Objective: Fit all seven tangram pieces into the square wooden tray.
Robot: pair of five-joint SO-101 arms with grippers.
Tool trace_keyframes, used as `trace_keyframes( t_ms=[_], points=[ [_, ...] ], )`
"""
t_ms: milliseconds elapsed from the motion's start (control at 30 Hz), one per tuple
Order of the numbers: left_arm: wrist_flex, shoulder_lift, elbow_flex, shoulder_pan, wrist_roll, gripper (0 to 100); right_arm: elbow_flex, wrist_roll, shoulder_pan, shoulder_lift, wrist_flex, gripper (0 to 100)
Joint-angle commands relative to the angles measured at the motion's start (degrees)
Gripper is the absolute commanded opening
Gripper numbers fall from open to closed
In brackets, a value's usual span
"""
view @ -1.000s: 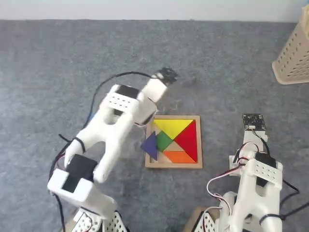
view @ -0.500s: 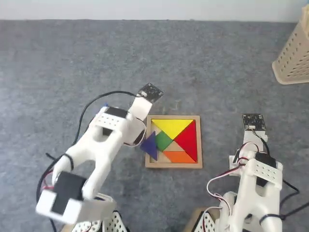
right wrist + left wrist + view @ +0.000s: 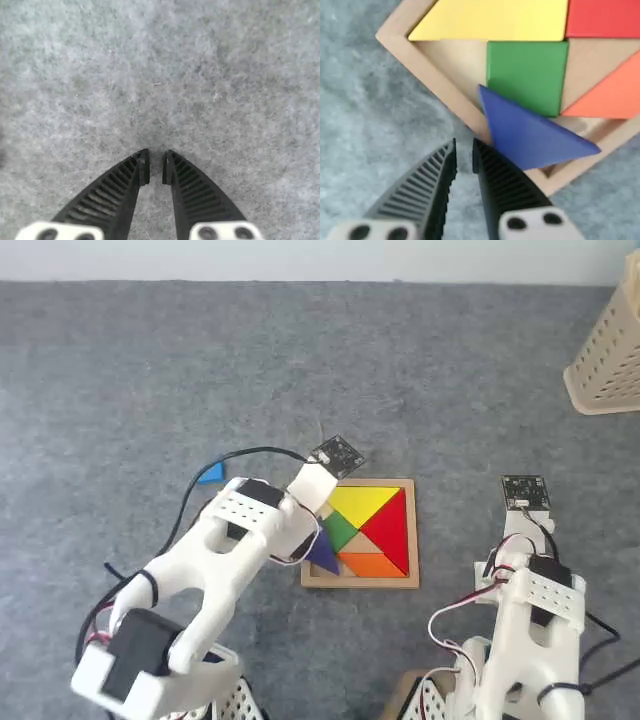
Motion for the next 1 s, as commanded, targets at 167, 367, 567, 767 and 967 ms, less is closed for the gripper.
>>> trace_keyframes(
  t_ms=[167,367,567,767,967],
  points=[
    [1.67,-2.73,0.04,1.93,0.53,5,-0.26,0.53,-0.48,-1.27,-0.84,8.4],
    [4.48,-2.73,0.04,5.80,0.62,5,-0.26,0.53,-0.48,-1.27,-0.84,8.4],
    [5.54,-2.81,-0.31,5.45,0.53,5,-0.26,0.53,-0.48,-1.27,-0.84,8.4],
    [8.79,-7.56,-1.01,3.34,0.44,5,-0.26,0.53,-0.48,-1.27,-0.84,8.4],
    [5.80,-13.36,1.01,-1.76,0.53,5,-0.26,0.53,-0.48,-1.27,-0.84,8.4]
  ],
)
